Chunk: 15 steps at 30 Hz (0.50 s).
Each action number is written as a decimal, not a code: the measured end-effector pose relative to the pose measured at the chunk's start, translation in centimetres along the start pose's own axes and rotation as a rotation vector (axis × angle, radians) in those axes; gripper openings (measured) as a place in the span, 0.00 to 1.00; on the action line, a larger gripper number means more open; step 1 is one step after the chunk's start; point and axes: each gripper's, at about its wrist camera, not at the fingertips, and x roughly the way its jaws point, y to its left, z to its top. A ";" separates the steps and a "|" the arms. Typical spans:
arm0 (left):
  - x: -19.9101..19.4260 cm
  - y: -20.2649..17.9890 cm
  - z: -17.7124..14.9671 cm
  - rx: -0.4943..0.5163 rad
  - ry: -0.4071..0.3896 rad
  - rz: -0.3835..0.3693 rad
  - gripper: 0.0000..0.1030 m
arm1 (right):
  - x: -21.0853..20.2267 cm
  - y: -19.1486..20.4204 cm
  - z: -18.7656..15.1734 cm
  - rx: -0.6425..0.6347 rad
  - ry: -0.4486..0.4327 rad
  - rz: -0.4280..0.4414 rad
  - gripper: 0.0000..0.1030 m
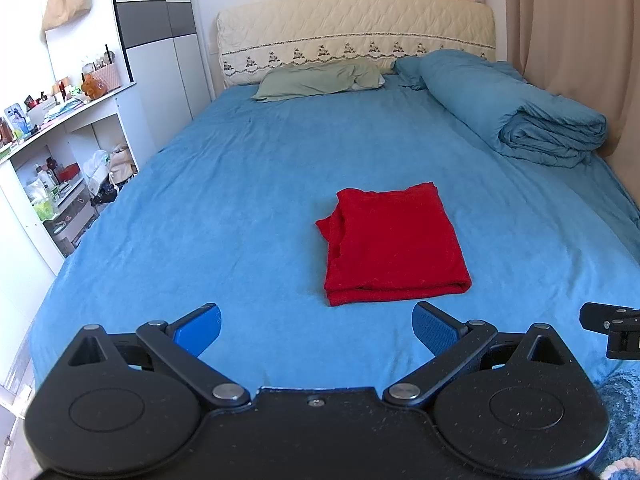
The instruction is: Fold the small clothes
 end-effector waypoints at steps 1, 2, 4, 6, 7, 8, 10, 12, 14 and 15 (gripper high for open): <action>0.0 0.0 0.0 0.000 0.000 -0.001 1.00 | 0.0 0.0 0.0 -0.001 -0.001 -0.002 1.00; 0.0 0.0 0.0 -0.001 0.000 -0.002 1.00 | 0.0 0.0 0.0 -0.001 0.000 -0.002 1.00; -0.1 0.0 0.0 -0.001 -0.002 -0.002 1.00 | 0.0 -0.1 0.1 -0.001 0.000 0.000 1.00; -0.1 0.0 0.0 -0.001 -0.003 0.001 1.00 | 0.0 0.0 0.0 -0.001 0.000 0.000 1.00; -0.1 0.0 -0.1 -0.002 -0.004 0.000 1.00 | 0.0 -0.1 0.1 -0.002 0.000 0.000 1.00; -0.1 0.0 -0.1 -0.003 -0.005 -0.003 1.00 | 0.0 0.0 0.0 -0.002 0.000 0.000 1.00; -0.1 0.0 -0.1 -0.008 -0.004 -0.001 1.00 | -0.1 0.1 0.1 -0.003 -0.001 0.000 1.00; -0.1 0.1 -0.2 -0.015 -0.002 -0.001 1.00 | -0.1 0.2 0.0 -0.002 -0.002 -0.001 1.00; 0.0 0.1 -0.2 -0.018 -0.002 -0.002 1.00 | -0.1 0.3 0.1 -0.003 -0.002 0.000 1.00; 0.0 0.1 -0.2 -0.020 -0.002 -0.003 1.00 | -0.1 0.3 0.1 -0.004 -0.002 -0.001 1.00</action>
